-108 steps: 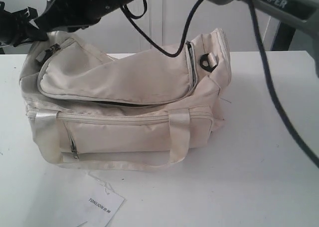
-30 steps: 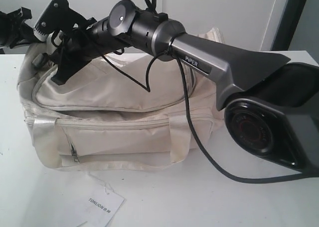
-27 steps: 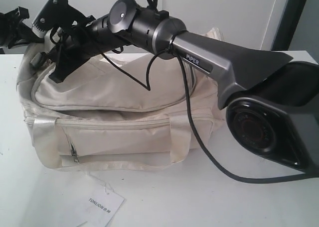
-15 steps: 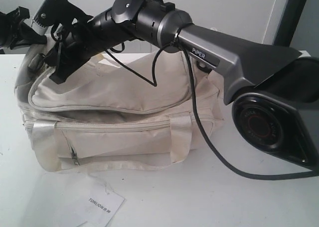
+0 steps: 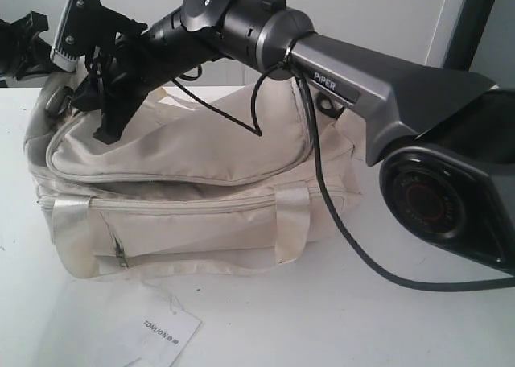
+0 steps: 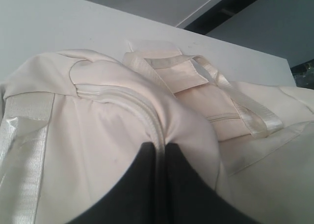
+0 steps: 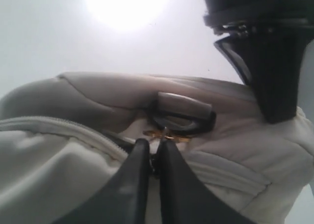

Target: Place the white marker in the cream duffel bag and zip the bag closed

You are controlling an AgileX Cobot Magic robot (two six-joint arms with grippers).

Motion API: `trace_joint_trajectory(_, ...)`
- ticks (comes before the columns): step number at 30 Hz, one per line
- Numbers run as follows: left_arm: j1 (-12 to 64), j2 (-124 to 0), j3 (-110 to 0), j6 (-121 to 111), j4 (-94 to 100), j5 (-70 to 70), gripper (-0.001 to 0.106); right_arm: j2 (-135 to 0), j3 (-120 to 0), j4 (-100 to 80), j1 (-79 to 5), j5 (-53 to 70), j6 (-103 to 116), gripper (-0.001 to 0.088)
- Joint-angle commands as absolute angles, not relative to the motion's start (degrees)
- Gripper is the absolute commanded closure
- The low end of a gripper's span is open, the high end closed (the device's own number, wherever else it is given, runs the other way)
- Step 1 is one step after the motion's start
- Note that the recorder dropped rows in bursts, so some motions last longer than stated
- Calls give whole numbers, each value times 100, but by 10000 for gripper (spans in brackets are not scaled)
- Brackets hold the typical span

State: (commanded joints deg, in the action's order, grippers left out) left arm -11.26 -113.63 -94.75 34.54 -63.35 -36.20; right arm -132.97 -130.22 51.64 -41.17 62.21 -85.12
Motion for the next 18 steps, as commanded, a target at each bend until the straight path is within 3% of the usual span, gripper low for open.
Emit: trace_joint_trajectory(18, -1126, -11363, -9475, 3454, -6335, -3614, 1048, -13367, -13022, 5684, -4127, 6731, -9293, 868)
